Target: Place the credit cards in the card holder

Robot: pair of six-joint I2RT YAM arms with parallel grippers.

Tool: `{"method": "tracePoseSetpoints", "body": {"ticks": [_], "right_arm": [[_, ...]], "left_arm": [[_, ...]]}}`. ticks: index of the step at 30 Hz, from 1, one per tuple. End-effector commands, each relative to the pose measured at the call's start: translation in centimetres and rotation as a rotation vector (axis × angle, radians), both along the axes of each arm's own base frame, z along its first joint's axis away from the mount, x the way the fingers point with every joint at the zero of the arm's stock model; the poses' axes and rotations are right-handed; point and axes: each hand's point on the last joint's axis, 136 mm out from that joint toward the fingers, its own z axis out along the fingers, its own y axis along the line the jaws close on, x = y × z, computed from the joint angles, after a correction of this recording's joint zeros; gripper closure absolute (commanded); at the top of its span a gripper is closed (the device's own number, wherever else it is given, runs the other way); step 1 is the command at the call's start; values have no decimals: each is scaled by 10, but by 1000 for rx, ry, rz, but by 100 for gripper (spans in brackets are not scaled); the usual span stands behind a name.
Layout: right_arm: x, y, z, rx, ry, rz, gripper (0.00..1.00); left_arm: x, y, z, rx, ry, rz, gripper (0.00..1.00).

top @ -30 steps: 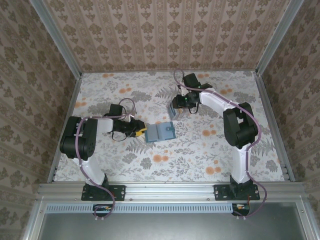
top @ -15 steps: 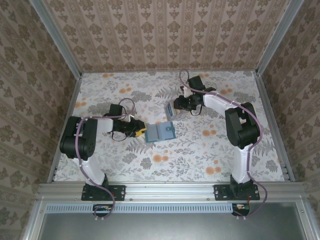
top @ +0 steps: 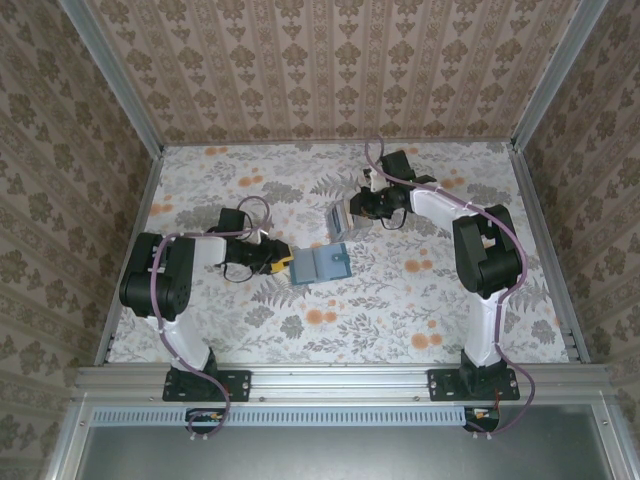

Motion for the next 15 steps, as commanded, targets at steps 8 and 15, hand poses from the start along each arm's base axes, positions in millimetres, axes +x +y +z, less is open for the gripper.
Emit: {"method": "tracePoseSetpoints", "body": {"ticks": [8, 15], "right_arm": [[-7, -13, 21, -53, -53, -17, 94], [-24, -47, 41, -164, -152, -130, 95]], "left_arm": [[-12, 16, -24, 80, 99, 35, 67], [-14, 17, -22, 87, 94, 30, 68]]}}
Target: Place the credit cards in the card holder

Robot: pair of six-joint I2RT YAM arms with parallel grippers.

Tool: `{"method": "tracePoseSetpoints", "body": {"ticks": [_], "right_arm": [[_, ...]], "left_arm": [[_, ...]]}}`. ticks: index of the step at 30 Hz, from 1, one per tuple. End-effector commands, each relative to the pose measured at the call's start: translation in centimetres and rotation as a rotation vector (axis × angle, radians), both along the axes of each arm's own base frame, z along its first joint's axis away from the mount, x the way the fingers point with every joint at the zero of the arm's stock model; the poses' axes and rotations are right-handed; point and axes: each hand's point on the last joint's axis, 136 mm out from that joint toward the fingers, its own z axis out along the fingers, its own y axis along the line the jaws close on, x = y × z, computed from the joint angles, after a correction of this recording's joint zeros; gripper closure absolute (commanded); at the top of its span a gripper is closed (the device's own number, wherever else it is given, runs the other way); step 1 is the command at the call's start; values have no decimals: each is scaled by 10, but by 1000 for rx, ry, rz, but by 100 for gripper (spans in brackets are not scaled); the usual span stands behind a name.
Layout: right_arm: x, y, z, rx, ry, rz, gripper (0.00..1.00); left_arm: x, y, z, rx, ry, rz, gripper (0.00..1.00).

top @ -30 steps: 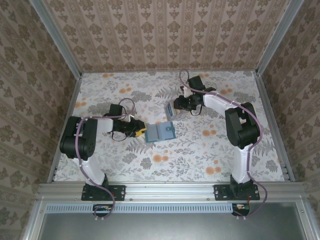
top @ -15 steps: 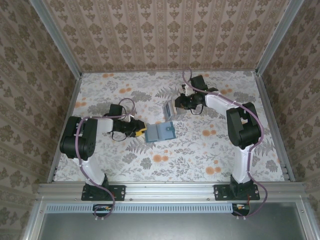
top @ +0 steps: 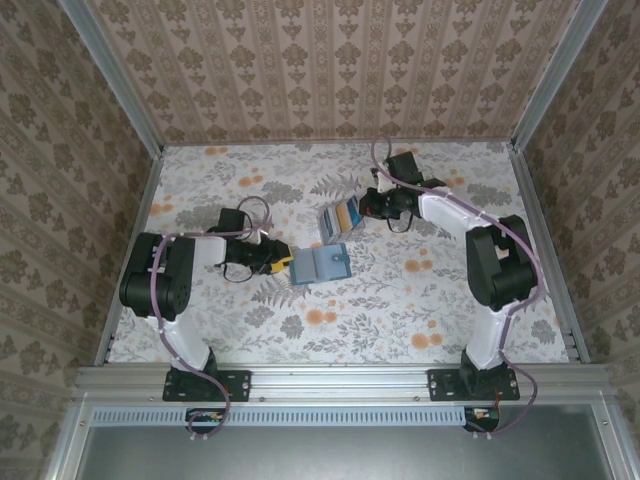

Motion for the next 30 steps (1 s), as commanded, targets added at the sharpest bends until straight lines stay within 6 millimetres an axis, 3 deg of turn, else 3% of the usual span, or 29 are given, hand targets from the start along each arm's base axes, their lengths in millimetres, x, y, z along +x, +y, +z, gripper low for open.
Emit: {"method": "tracePoseSetpoints", "body": {"ticks": [1, 4, 7, 13, 16, 24, 30], "right_arm": [[-13, -21, 24, -63, -89, -61, 95], [-34, -18, 37, -4, -125, -36, 95], [-63, 1, 37, 80, -113, 41, 96], [-108, 66, 3, 212, 1, 183, 98], [-113, 84, -15, 271, 50, 186, 99], [-111, 92, -57, 273, 136, 175, 100], [-106, 98, -68, 304, 163, 172, 100]], "left_arm": [[-13, 16, -21, 85, 89, 26, 70], [-18, 17, -21, 86, 105, 18, 80], [-21, 18, -20, 99, 108, 0, 85], [-16, 19, -23, 114, 115, 0, 93], [-15, 16, -23, 115, 118, -6, 93], [-16, 15, -24, 126, 120, -2, 87], [-17, 12, -23, 128, 118, -16, 85]]}}
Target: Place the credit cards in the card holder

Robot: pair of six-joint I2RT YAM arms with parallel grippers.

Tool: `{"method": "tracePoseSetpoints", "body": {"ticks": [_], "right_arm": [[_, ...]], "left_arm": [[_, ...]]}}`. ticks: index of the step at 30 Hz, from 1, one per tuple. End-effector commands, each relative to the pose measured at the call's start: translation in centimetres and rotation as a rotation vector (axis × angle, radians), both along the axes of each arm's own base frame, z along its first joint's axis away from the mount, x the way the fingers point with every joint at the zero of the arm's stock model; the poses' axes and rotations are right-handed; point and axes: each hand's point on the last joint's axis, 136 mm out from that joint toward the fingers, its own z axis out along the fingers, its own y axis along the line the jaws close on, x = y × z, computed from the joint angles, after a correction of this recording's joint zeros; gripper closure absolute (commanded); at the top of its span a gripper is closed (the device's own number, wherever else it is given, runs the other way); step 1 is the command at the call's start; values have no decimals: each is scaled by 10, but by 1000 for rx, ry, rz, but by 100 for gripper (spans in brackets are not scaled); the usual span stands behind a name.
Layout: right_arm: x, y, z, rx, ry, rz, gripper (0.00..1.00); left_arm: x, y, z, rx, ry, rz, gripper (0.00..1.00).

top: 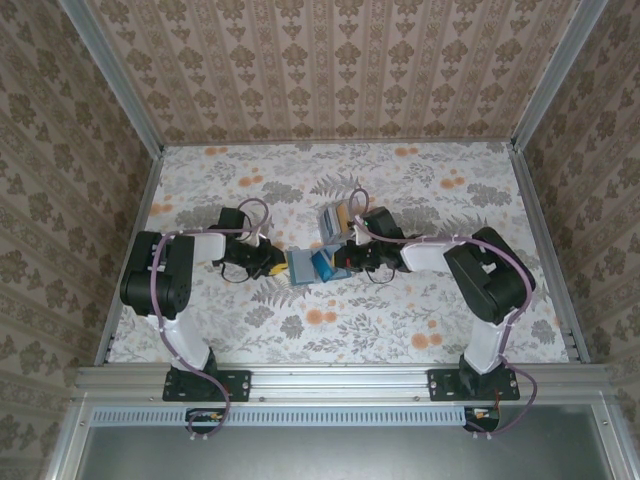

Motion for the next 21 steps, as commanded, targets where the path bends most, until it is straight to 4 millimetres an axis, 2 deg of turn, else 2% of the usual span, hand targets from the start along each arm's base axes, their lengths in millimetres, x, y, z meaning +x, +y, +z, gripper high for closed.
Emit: {"method": "tracePoseSetpoints", "body": {"ticks": [1, 7, 11, 14, 21], "right_arm": [[5, 8, 1, 50, 17, 11, 100], [7, 9, -7, 44, 45, -6, 100], [15, 6, -12, 41, 64, -87, 100], [17, 11, -14, 63, 82, -118, 100], [8, 26, -21, 52, 109, -154, 97]], "left_arm": [[-7, 3, -14, 54, 44, -1, 86], [-7, 3, -17, 55, 48, -1, 88], [-7, 0, -16, 50, 43, -4, 90], [-8, -1, -16, 48, 46, -4, 91], [-14, -2, -18, 39, 60, -8, 93]]}}
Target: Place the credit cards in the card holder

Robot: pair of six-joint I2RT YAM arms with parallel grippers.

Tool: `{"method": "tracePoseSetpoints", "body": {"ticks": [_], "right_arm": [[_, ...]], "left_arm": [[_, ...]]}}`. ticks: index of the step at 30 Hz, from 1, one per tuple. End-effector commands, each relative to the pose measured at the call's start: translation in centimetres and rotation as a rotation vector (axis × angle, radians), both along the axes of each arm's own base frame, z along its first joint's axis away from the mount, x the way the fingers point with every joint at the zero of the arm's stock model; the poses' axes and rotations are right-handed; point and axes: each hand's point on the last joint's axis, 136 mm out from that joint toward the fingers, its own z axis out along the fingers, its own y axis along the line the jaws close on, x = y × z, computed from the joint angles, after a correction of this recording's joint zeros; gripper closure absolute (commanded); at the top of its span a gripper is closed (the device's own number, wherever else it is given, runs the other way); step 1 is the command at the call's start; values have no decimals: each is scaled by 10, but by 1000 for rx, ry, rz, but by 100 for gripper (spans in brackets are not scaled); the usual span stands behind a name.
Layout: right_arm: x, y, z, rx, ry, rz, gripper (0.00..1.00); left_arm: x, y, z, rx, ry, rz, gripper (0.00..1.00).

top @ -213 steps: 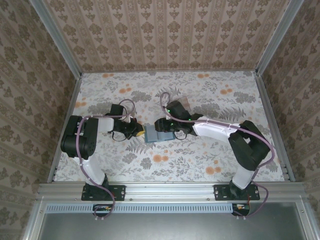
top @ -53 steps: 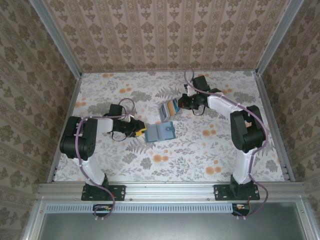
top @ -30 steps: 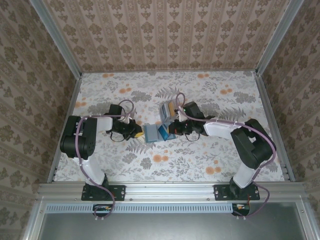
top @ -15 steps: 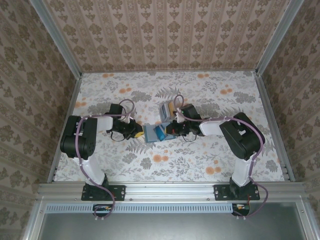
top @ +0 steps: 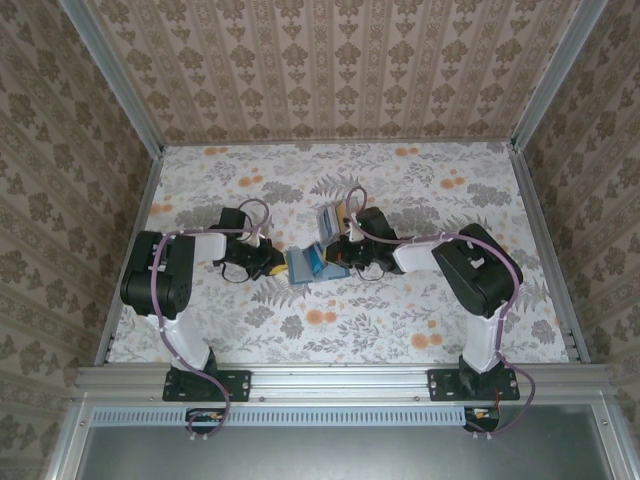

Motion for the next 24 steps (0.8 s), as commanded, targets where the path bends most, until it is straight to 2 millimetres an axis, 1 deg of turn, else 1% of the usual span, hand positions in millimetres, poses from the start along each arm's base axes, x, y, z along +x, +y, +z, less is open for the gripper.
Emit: {"method": "tracePoseSetpoints", "body": {"ticks": [1, 4, 7, 9, 10, 15, 16, 18, 21, 22, 24], "right_arm": [[-10, 2, -26, -35, 94, -57, 96], [-16, 5, -31, -38, 125, -68, 94], [-19, 6, -32, -38, 143, -64, 86], [-20, 5, -31, -48, 146, -66, 75], [-21, 4, -31, -55, 146, -63, 73], [-26, -1, -28, -91, 152, -58, 73], [-27, -2, -28, -98, 155, -59, 74], [-29, -2, -31, -104, 165, -49, 81], [-30, -3, -34, -108, 180, -56, 97], [-30, -3, -35, -107, 183, -62, 100], [-31, -1, -36, -110, 188, -63, 100]], "left_arm": [[-14, -2, -15, 20, 58, -7, 93], [-14, -3, -16, 20, 58, -9, 94], [-14, -2, -16, 18, 61, -2, 94], [-15, -3, -18, 19, 63, -5, 94], [-15, -3, -18, 20, 63, -8, 94], [-15, -3, -18, 16, 65, -8, 94], [-14, -3, -17, 17, 61, -11, 94], [-14, -3, -18, 19, 64, -13, 94], [-14, -3, -18, 17, 66, -7, 94], [-15, -3, -18, 18, 64, -11, 94], [-15, -3, -18, 19, 65, -13, 95]]}}
